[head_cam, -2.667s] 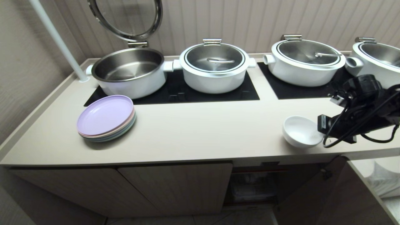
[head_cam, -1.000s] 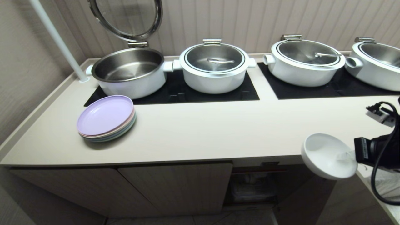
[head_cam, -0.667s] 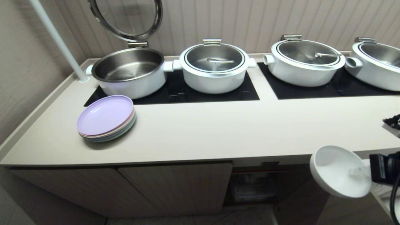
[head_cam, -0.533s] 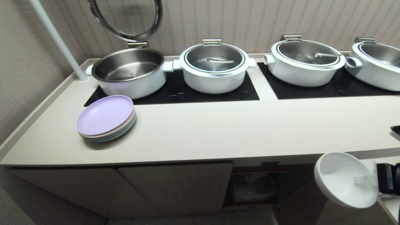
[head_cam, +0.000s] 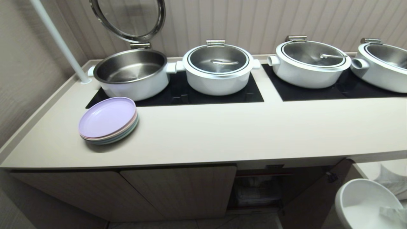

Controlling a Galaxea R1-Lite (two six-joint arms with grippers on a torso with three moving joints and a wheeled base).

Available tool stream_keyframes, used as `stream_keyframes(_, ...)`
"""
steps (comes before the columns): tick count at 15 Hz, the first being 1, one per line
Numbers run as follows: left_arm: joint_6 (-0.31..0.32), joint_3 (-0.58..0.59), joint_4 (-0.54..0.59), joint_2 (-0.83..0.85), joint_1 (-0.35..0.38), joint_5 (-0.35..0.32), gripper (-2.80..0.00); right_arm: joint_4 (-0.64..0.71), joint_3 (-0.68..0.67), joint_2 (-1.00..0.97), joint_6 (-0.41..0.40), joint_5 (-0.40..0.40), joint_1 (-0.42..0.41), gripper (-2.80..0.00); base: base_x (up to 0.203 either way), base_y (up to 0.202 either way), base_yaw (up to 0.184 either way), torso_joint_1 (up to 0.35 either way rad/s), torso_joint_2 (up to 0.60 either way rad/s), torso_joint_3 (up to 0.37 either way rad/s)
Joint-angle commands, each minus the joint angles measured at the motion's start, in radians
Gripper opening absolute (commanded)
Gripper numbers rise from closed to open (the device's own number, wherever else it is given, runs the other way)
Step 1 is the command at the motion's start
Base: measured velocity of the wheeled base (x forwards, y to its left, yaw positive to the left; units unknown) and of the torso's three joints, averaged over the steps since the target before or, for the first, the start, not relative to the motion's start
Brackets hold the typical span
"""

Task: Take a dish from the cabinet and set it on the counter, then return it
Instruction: Put it back into the cabinet

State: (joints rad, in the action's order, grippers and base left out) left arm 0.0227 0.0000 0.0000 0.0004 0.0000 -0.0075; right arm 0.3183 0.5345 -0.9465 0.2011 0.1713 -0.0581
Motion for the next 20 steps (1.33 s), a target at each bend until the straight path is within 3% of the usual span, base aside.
stream_keyframes(1, 0.000, 0.000, 0.000, 0.000, 0.000, 0.000, -2.80, 0.002, -0.017, 0.062, 0.001, -0.006, 0.000, -2.80, 0.000, 0.000, 0.000, 0.000, 0.00, 0.000)
stream_keyframes(8, 0.000, 0.000, 0.000, 0.000, 0.000, 0.000, -2.80, 0.001, -0.121, 0.157, 0.003, -0.059, 0.000, -2.80, 0.000, 0.000, 0.000, 0.000, 0.00, 0.000)
stream_keyframes(14, -0.001, 0.000, 0.000, 0.000, 0.000, 0.000, -2.80, 0.003, -0.177, 0.153, 0.034, -0.056, 0.021, -2.80, 0.000, 0.000, 0.000, 0.000, 0.00, 0.000)
stream_keyframes(20, -0.001, 0.000, 0.000, 0.000, 0.000, 0.000, -2.80, 0.012, -0.173, 0.152, 0.029, 0.038, 0.052, -2.80, 0.000, 0.000, 0.000, 0.000, 0.00, 0.000)
